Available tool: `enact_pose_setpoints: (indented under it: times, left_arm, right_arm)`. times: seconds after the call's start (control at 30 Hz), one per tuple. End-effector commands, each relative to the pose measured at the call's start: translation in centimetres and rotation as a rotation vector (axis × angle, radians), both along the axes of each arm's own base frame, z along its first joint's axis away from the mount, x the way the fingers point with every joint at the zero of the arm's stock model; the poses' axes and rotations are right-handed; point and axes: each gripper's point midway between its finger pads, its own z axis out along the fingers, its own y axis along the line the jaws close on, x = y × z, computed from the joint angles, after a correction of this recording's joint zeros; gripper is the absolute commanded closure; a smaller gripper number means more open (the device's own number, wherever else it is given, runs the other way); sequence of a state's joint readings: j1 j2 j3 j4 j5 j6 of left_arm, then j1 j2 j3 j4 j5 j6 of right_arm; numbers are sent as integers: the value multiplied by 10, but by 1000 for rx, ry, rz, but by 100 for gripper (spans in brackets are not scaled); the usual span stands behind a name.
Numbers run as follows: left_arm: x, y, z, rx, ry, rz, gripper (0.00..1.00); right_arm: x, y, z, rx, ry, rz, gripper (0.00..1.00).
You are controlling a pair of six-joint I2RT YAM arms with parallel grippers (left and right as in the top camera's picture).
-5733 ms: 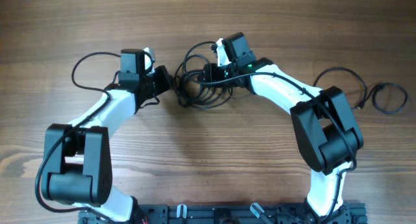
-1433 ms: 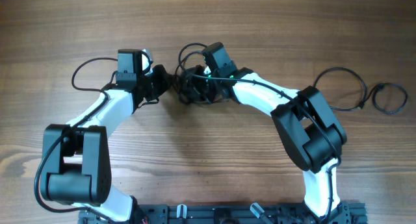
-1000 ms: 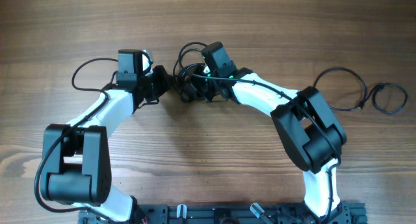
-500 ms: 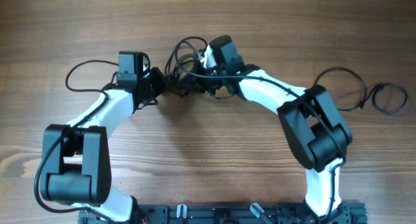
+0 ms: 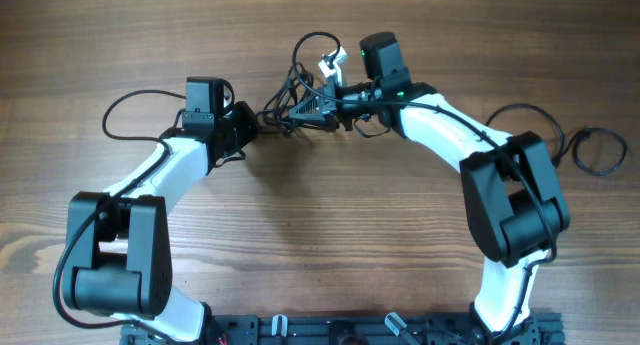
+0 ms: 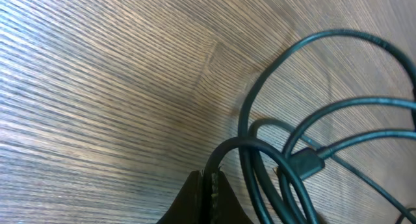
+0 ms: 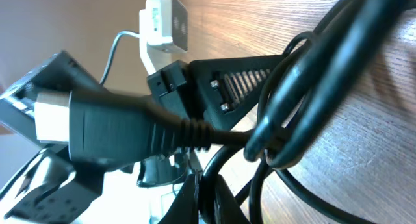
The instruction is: Untangle cables
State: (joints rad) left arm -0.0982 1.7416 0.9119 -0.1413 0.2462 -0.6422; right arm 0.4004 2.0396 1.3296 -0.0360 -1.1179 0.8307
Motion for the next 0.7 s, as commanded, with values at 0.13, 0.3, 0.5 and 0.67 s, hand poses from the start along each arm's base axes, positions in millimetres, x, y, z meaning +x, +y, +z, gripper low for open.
enact_pose_setpoints:
  times: [0.13,0.3,0.5,0.67]
  left_arm:
    - [-8,74,-18,109,75,196,96]
    - [-25,121,-25,47,163,364,96]
    - [-38,154,-25,-78,193,450,96]
    - [-28,127,-14,-197,158,358,96]
  right_arm:
    - [6,-82,62,244,-103,79,96]
    - [25,-126,31,114,-80,-77,96]
    - [34,-163,-21,-173,-44,-212,96]
    - [13,-145,-43,-303,-35,-139,95]
